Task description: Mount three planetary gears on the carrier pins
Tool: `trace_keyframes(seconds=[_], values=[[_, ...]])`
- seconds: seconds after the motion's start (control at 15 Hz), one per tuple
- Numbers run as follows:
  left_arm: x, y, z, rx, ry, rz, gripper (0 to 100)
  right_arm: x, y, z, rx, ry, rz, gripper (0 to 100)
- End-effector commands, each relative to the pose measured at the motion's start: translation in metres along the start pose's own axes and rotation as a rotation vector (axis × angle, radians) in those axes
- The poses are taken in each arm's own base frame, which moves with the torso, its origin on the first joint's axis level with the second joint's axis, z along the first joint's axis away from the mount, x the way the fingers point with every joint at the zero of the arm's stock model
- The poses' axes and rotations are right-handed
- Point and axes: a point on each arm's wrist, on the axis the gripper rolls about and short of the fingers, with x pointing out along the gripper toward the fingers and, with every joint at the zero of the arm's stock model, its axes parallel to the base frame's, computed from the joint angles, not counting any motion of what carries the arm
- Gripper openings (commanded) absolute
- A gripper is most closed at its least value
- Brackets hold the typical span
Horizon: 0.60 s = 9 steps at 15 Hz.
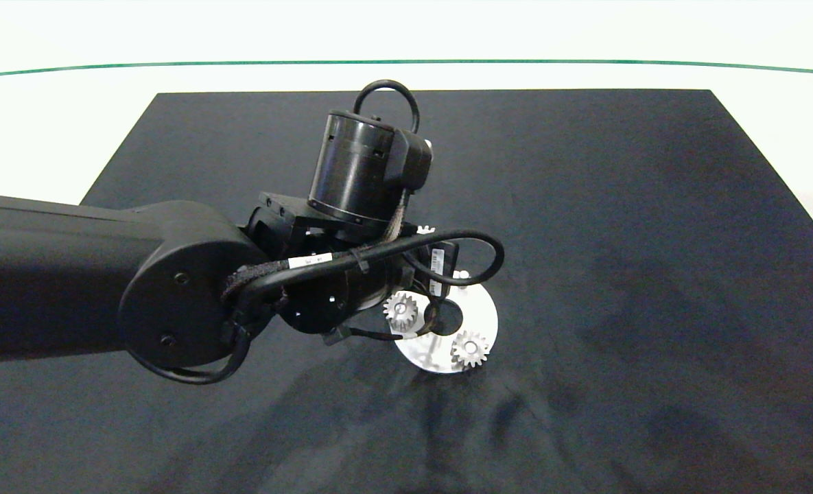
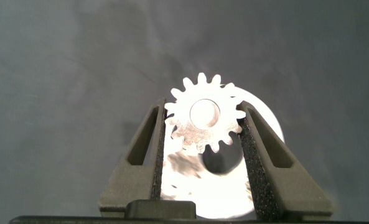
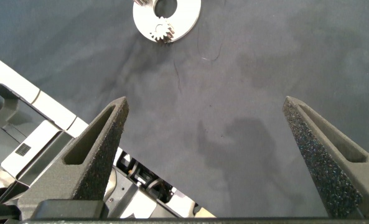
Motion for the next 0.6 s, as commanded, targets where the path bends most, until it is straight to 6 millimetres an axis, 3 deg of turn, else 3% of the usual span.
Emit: trace_keyframes(seconds=[0.07,0.6], values=[[-0.001,-0.013,-0.006,0.023,0.01,-0.019,19,-0.001,0.0,-0.001,0.0,-0.001,0.0,100],[0.02,-0.038,-0.018,0.125,0.002,-0.04,19,-0.005,0.0,-0.003,0.001,-0.01,0.002,100]])
